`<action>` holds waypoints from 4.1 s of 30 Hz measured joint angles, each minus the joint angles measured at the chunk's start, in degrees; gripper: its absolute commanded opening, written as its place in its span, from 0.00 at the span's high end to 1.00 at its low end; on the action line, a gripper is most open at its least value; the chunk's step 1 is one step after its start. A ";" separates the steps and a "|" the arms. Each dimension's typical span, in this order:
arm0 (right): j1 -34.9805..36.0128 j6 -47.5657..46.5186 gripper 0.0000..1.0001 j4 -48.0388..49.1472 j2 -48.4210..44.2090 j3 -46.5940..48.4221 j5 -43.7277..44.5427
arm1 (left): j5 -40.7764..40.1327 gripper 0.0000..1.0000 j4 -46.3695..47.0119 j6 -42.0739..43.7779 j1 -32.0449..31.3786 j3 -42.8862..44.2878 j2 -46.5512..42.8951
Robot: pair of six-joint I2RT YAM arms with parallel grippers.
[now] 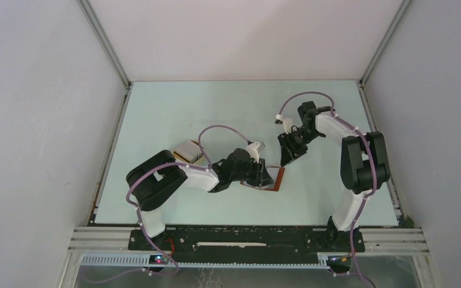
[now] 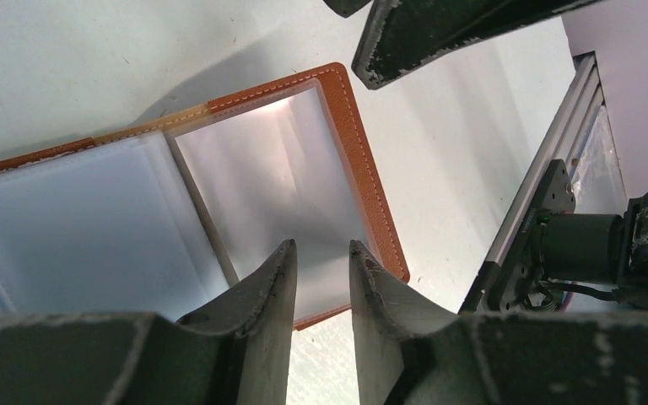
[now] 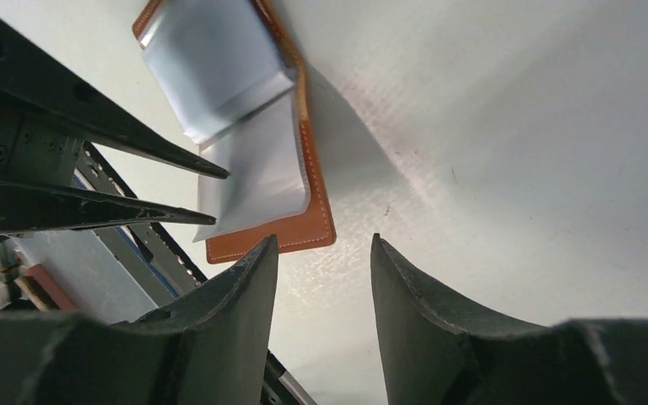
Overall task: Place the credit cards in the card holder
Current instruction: Open the card holder at the center of the board.
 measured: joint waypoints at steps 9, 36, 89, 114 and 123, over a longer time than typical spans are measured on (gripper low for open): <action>-1.77 0.72 0.60 -2.34 6.62 0.17 -3.56 | 0.22 0.66 -0.13 0.00 0.00 0.00 0.39; 1.95 1.14 0.46 -3.39 8.72 11.30 5.49 | 1.57 0.64 -4.11 3.02 2.60 6.12 2.75; 6.12 2.82 0.68 -0.07 9.99 4.50 -5.09 | -4.13 0.70 -5.68 1.03 6.51 -2.45 -7.04; 6.08 -4.20 0.67 -4.48 5.88 4.50 -18.82 | -1.73 0.69 -6.16 1.44 6.51 -2.45 -8.09; 5.49 -5.11 0.67 -4.79 3.02 4.50 -20.50 | -1.53 0.69 -6.16 1.44 6.51 -2.45 -8.09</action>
